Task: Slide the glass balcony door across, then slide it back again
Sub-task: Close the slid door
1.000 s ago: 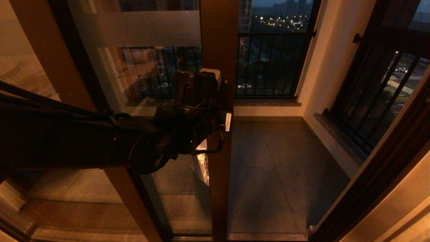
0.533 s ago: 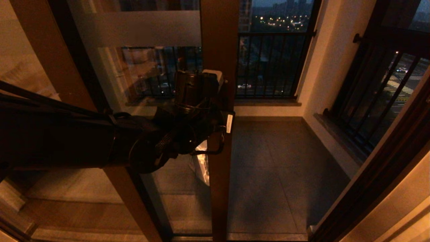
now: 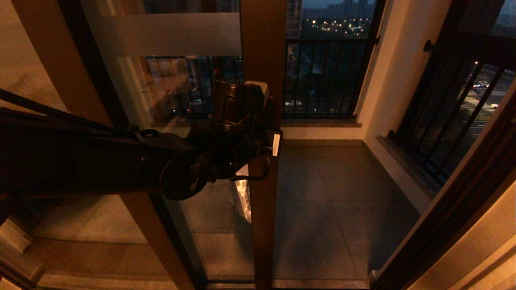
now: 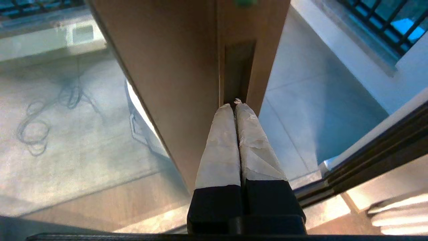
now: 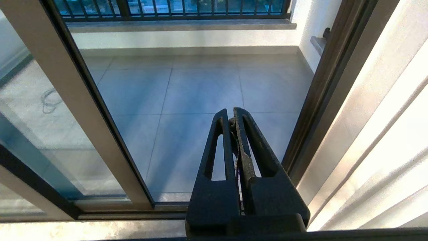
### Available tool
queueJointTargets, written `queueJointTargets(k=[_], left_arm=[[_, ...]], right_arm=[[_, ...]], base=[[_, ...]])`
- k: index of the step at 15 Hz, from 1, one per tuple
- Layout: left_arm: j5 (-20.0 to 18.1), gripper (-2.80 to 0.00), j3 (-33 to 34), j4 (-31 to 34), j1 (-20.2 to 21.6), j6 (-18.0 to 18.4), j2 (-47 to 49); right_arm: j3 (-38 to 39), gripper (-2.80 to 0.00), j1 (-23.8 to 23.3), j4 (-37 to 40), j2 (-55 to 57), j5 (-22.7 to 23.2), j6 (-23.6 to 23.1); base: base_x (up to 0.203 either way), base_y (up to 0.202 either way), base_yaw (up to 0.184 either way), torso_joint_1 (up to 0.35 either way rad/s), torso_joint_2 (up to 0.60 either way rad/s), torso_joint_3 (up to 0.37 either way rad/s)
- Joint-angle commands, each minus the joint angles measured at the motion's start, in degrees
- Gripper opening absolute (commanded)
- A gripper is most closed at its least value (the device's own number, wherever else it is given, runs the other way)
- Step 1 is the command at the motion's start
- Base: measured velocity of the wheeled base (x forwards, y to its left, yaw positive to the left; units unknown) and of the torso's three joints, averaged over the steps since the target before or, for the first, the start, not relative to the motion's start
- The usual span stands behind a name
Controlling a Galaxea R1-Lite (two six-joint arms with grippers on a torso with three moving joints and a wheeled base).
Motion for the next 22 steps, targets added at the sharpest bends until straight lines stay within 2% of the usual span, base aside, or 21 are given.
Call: queueJointTargets(k=[1, 12, 22], left_arm=[[0.2, -2.80, -1.0, -0.1, -0.1, -0.1, 1.2], [0.3, -2.80, -6.0, -0.6, -0.1, 0.0, 6.3], [0.8, -2.80, -4.8, -0.1, 0.0, 0.2, 4.5]], right_arm=[[0.2, -2.80, 0.0, 0.0, 0.0, 0.0, 0.0], [0.2, -2.80, 0.0, 0.0, 0.0, 0.0, 0.0], [0.2, -2.80, 0.0, 0.0, 0.0, 0.0, 0.0]], base=[[0.000, 0.000, 0.000, 0.000, 0.00, 0.000], [0.000, 0.000, 0.000, 0.000, 0.00, 0.000], [0.000, 0.000, 0.000, 0.000, 0.00, 0.000]])
